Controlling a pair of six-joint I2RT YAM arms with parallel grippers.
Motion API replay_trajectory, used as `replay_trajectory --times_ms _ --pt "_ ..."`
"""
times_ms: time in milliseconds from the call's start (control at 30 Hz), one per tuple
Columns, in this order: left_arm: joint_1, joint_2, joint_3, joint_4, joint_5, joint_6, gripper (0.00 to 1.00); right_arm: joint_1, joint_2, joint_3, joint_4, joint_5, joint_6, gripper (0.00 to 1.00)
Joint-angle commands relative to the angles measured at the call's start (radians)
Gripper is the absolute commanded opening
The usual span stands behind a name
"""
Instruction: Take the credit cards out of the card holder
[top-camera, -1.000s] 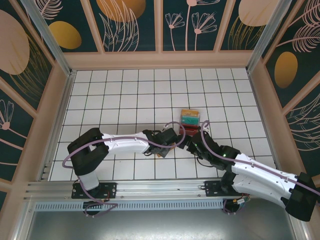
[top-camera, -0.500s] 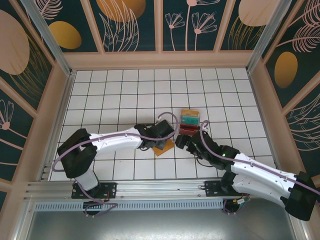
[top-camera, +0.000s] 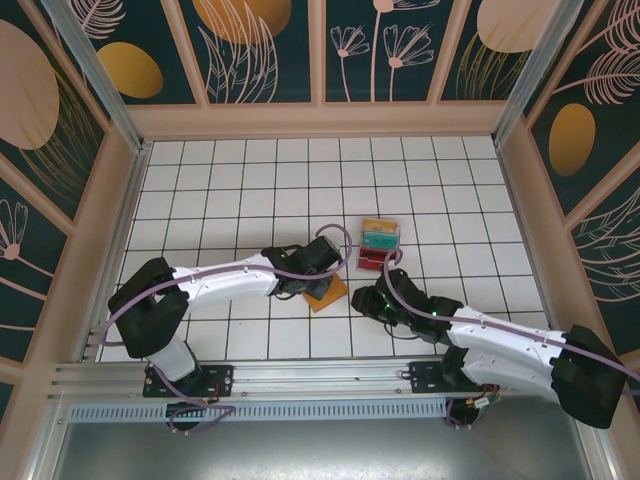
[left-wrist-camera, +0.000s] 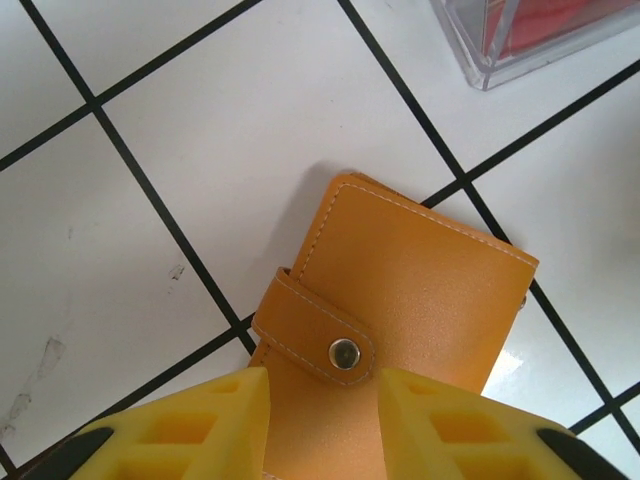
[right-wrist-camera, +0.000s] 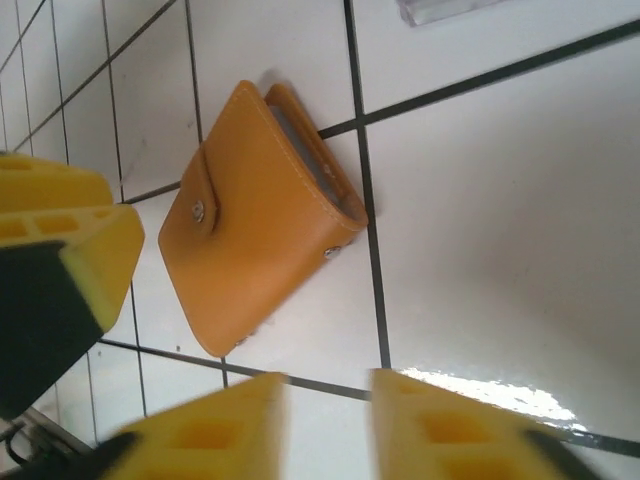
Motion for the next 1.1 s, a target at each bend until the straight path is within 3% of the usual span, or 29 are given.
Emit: replay_trajectory --times_ms 0,133,500,1067 --pt "-0.001 0.024 0.021 -0.002 -0.002 0.058 0.36 -0.01 0.038 -0.017 0.101 -0.029 0.039 0.13" --pt "0.0 0.048 0.041 -0.011 -0.018 0.069 0.36 -0.031 0.113 -0.017 0.159 -0.046 0.038 0.01" --pt "0.008 0.054 0.074 -0.062 -0.088 0.059 0.34 -0.119 0.377 0.067 0.261 -0.109 -0.052 0.0" --pt "0.038 0.085 0.082 -0.125 -0.03 -0.001 0.32 -0.179 0.596 0.269 0.263 -0.179 -0.201 0.0"
